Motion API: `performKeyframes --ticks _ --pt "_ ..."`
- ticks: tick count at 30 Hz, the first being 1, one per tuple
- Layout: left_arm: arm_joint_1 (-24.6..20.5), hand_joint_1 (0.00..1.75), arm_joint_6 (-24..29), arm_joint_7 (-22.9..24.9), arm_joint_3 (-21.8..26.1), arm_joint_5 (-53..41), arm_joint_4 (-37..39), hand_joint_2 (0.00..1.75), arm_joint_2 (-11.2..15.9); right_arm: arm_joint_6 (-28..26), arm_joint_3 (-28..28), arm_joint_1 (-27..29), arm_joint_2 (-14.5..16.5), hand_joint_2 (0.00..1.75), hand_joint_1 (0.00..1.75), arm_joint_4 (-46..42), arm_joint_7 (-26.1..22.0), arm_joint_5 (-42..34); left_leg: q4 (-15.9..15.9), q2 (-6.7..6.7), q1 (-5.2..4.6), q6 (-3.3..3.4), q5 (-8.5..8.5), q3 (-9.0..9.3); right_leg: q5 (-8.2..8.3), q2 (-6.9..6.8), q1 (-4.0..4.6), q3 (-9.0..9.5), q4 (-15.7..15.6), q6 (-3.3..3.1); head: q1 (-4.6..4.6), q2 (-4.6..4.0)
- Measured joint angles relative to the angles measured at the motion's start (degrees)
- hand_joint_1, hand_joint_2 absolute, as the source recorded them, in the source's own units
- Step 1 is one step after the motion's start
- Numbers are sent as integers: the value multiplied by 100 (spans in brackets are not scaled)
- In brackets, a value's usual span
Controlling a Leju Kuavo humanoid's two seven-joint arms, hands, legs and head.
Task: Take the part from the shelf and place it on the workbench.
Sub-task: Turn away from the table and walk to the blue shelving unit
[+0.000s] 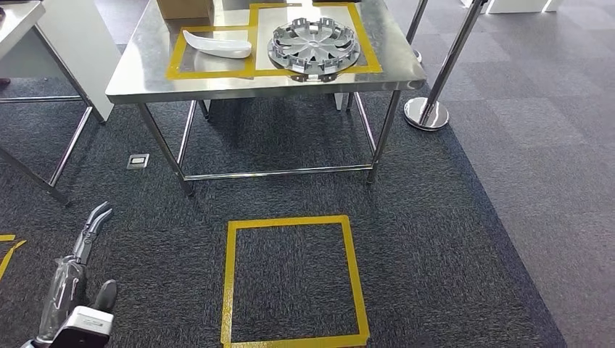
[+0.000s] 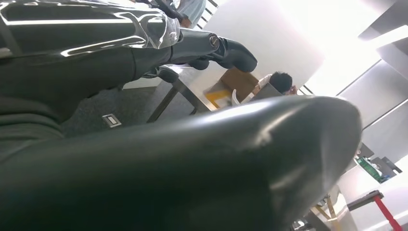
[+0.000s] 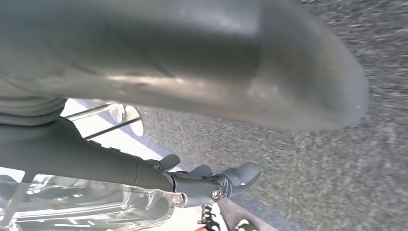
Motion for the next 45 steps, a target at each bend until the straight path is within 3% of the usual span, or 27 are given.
performKeyframes --ticks 3,5,7,9,11,17,22,24,26,28,29,30,31,32,34,36,38,39,41,43,45 --pt "0 0 0 0 -16 0 25 0 0 0 0 11 -2 0 0 0 0 3 23 0 -3 -10 53 -84 165 1 2 119 55 -15 -1 0" --pt "0 0 0 0 -17 0 26 0 0 0 0 12 -2 0 0 0 0 3 25 0 -3 -10 54 -87 180 1 2 138 33 -17 -1 0" --pt "1 0 15 -5 -37 -3 28 0 5 -19 0 7 -14 0 0 0 -36 21 102 2 -22 -70 83 -164 301 4 16 696 -874 -74 -5 0" --pt "4 0 42 -11 -63 -10 29 0 25 -10 3 3 -28 0 0 0 -102 90 176 -1 -42 -68 132 -259 419 8 34 1212 -1764 -140 -10 0" --pt "13 0 69 -11 -74 -20 29 0 51 37 9 1 -33 0 0 0 -136 166 171 -7 -41 -8 164 -286 438 7 39 1181 -1769 -163 -10 0" --pt "52 0 127 28 -100 -104 28 0 74 156 49 -21 -37 0 0 0 -96 278 172 -14 -41 -14 208 -302 458 3 44 1160 -1742 -188 -11 0" --pt "86 0 142 69 -108 -193 5 0 72 190 91 -36 -37 0 0 0 -67 328 181 -25 -55 -18 217 -340 478 -28 43 1151 -1752 -147 -9 0" --pt "88 0 144 81 -108 -223 -23 0 66 214 107 -48 -40 0 0 0 -66 343 119 -50 -20 -28 263 -338 401 -36 41 1113 -1676 -107 -3 0" --pt "94 0 148 86 -105 -234 -39 0 56 243 118 -50 -41 0 0 0 -67 348 72 -89 20 -28 310 -347 98 -22 35 917 -1233 -68 15 -1" --pt "111 0 151 90 -103 -237 -39 0 50 254 134 -44 -40 0 0 0 -63 356 82 -149 19 -18 329 -390 -284 -9 30 566 -445 -34 25 -1" --pt "122 0 154 90 -103 -239 -39 0 48 255 141 -39 -40 0 0 0 -60 360 92 -186 19 -19 337 -411 -380 -5 27 432 -142 -22 25 0" --pt "132 0 157 89 -103 -242 -38 0 47 256 145 -34 -41 0 0 0 -58 362 106 -233 21 -24 343 -427 -359 0 24 401 -52 -16 25 -1" --pt "145 0 163 86 -103 -249 -38 0 46 256 146 -31 -42 0 0 0 -58 361 126 -285 26 -33 344 -437 -220 13 17 489 -216 -15 25 -1" --pt "157 0 168 80 -103 -258 -38 0 45 256 146 -29 -43 0 0 0 -61 356 152 -338 33 -48 340 -445 -13 47 6 670 -573 -16 26 -1" --pt "165 0 172 59 -102 -278 -38 0 44 256 148 -24 -42 0 0 3 -75 338 233 -450 36 -101 325 -494 269 291 -27 1040 -1338 -26 23 0" --pt "154 0 171 35 -103 -290 -39 0 42 256 149 -12 -38 0 0 8 -92 319 289 -561 34 -179 341 -571 300 448 -30 1145 -1605 -74 17 0" --pt "154 0 170 22 -103 -298 -40 0 40 256 146 -6 -26 0 0 10 -102 305 287 -669 46 -256 386 -623 326 343 -17 1117 -1596 -157 15 0" --pt "156 0 170 18 -102 -302 -40 0 39 256 145 -9 -21 0 0 8 -103 301 314 -635 47 -286 364 -653 346 281 -22 1117 -1600 -203 8 0" --pt "138 0 162 13 -100 -308 -40 0 43 256 144 -12 -9 0 0 6 -106 300 653 -395 42 -331 126 -823 385 135 -40 1100 -1617 -277 -34 0" --pt "118 0 149 11 -105 -319 -39 0 39 256 143 8 -13 0 0 4 -107 298 1401 -141 45 -362 -278 -1156 400 -23 -21 1070 -1613 -309 -74 0" --pt "127 0 134 11 -109 -342 -38 0 34 257 140 26 -14 0 0 4 -108 296 1939 -78 56 -370 -460 -1361 404 -184 -9 1046 -1610 -315 -78 0"
